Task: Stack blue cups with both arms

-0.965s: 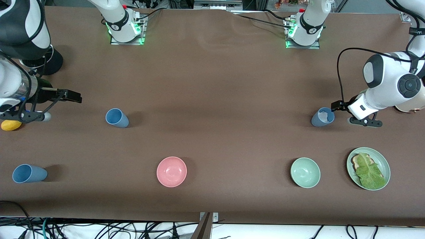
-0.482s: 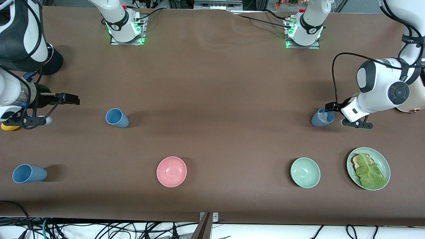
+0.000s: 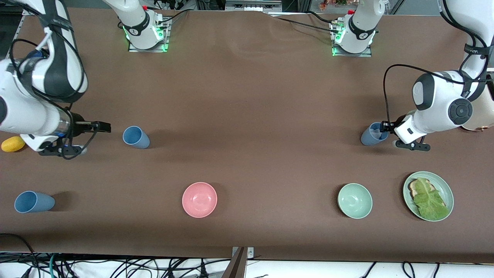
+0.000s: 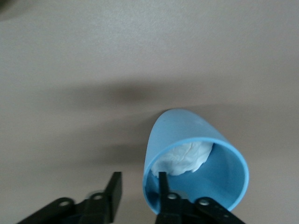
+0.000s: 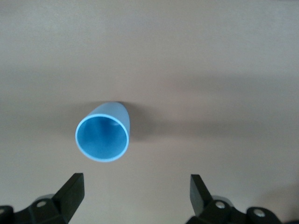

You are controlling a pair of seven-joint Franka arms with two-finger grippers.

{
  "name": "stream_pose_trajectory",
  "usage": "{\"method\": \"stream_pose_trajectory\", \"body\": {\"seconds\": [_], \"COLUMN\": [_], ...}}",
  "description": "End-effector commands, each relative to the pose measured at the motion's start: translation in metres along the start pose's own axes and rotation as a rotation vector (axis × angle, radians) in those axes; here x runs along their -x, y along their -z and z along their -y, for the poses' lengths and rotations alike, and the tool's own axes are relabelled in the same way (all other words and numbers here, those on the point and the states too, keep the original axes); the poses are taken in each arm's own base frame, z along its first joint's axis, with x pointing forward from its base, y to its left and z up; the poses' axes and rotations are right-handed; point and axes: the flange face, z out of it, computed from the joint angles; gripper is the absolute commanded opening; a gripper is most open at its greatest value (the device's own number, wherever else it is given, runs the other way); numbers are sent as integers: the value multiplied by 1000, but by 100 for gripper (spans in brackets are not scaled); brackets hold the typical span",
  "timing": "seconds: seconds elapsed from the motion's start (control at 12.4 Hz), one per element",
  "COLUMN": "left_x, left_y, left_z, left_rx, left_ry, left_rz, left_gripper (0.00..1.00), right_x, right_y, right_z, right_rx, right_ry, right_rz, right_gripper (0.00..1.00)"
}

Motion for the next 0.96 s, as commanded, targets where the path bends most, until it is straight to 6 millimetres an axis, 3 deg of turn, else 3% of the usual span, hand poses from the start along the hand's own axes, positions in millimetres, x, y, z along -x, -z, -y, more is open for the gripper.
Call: {"method": "stream_pose_trajectory", "body": {"seconds": [0.0, 0.24, 0.48, 0.72, 0.88], "left_x": [-19, -32, -39, -41, -44], "left_y": [11, 15, 34, 38, 29], "left_z": [-36, -111, -220, -321, -382], "left_rx": [75, 74, 95, 150, 155], "left_ry": [54, 153, 279, 364, 419], "left_rz": [-31, -27, -38, -37, -36], "left_gripper": [0, 0, 0, 0, 0], "right_x": [-19, -31, -34, -32, -29], "right_y": [-29, -54, -70, -86, -99], "right_z": [19, 32, 37, 33, 29], "right_rx": [-3, 0, 2, 2, 2], "right_ry": [35, 40, 46, 41, 36], "right_rz": [-33, -44, -33, -6, 5], "right_gripper": [100, 99, 98, 96, 96]}}
